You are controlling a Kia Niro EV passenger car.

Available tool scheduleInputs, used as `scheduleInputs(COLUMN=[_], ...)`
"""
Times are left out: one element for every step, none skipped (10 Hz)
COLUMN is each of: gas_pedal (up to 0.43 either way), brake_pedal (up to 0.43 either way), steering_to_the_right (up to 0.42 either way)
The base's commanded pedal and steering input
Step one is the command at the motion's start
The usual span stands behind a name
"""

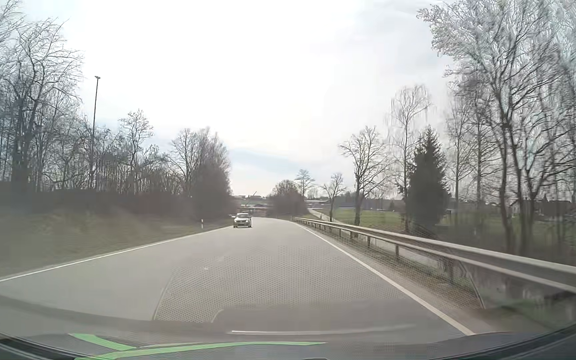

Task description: Follow the waypoints while adhering to traffic rules and regulations

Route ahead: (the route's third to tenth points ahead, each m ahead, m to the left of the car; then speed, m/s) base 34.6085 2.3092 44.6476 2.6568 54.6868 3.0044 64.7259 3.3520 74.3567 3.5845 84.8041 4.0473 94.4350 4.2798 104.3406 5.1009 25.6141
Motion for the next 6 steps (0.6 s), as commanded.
scheduleInputs(gas_pedal=[0.177,0.169,0.169,0.169,0.169,0.169], brake_pedal=[0.000,0.000,0.000,0.000,0.000,0.000], steering_to_the_right=[-0.003,-0.003,-0.004,-0.004,-0.004,-0.004])
